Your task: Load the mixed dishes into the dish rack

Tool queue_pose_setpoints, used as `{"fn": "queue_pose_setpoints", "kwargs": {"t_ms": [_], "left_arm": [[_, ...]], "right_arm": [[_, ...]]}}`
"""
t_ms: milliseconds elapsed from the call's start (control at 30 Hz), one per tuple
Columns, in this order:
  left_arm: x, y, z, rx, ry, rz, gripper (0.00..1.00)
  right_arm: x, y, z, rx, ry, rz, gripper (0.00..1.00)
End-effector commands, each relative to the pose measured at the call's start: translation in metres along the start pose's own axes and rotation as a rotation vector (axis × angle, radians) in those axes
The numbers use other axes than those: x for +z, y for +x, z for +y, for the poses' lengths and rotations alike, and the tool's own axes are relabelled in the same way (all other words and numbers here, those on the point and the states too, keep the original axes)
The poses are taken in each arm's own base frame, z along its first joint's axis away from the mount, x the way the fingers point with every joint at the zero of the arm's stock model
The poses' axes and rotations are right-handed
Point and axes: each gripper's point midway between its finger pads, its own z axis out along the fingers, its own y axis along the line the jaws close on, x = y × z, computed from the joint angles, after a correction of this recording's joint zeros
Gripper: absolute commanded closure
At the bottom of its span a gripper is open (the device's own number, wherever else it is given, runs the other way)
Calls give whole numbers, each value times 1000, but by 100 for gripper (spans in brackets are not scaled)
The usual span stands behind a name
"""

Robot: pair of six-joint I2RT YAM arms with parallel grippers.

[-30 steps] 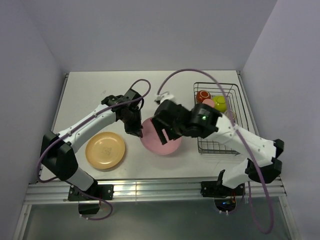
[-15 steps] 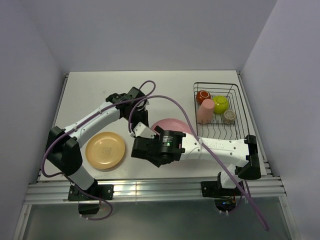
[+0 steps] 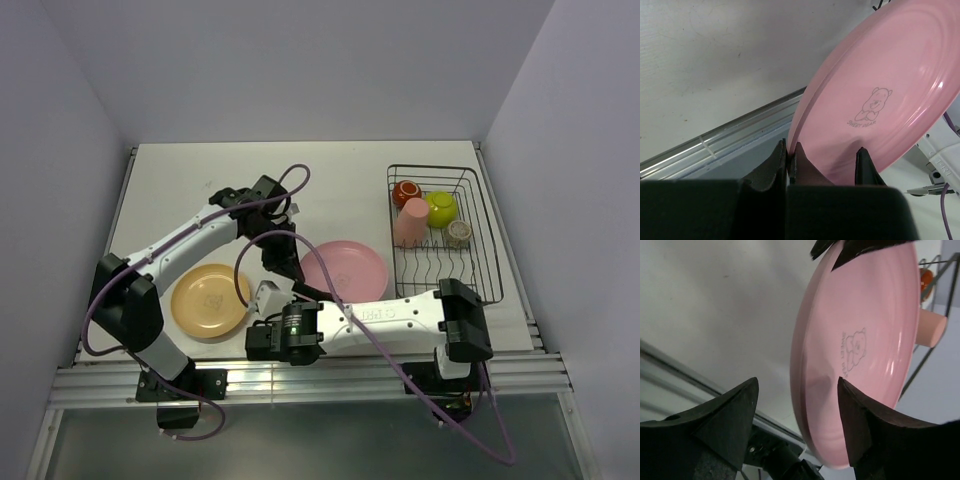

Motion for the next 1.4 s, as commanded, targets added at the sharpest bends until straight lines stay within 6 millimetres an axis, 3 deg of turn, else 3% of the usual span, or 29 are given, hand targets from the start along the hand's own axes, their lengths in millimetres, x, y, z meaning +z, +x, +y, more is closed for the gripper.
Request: {"fn": "queue_pose_setpoints", "kwargs": {"t_ms": [0,100,233,267,300,333,633,733,767,800,867,900,1067,1100,1200,1333,1367], "left_arm": [[-14,9,-12,48,72,-6,100],[-13,12,-8,46,72,-2,100],[-13,13,-9,45,82,0,100],[-13,12,-10,45,85,0,100],[-13,12,-12,46,92,1,100],[-14,11,-12,45,94,2,100],[-20,6,-31,47,166,8,99],[-22,2,-34,42,166,8,76],[-23,1,-32,38,154,2,58],[-26,-2,-34,40,153,-13,48],[-34,-12,-32,31,126,-67,34],[-39,-18,-31,20,119,-96,32],[-92,-63,-18,-61,46,-389,27],[-112,-79,-13,-91,-6,-509,27],[-166,-98,1,-173,-86,-745,25],[-228,-93,2,-213,-61,-991,23],[-234,-94,2,-219,-46,-1026,21]], "right_arm": [[-4,-13,-28,37,182,-55,30],[-7,-17,-38,61,247,-70,50],[-9,-19,-45,79,283,-93,65],[-10,-19,-47,83,289,-98,72],[-10,-19,-51,85,305,-106,89],[-11,-19,-52,91,309,-112,97],[-19,-11,-69,140,314,-144,100],[-22,-8,-76,157,320,-155,100],[-23,-7,-78,166,318,-158,100],[-24,-7,-80,172,319,-161,100],[-27,-6,-84,188,311,-169,100],[-27,-6,-84,190,306,-168,100],[-32,-5,-82,229,222,-202,100],[-33,-3,-79,237,194,-200,100],[-42,-6,-74,276,73,-238,100],[-53,-14,-80,425,-69,-292,100],[-58,-12,-87,470,-93,-306,100]]}}
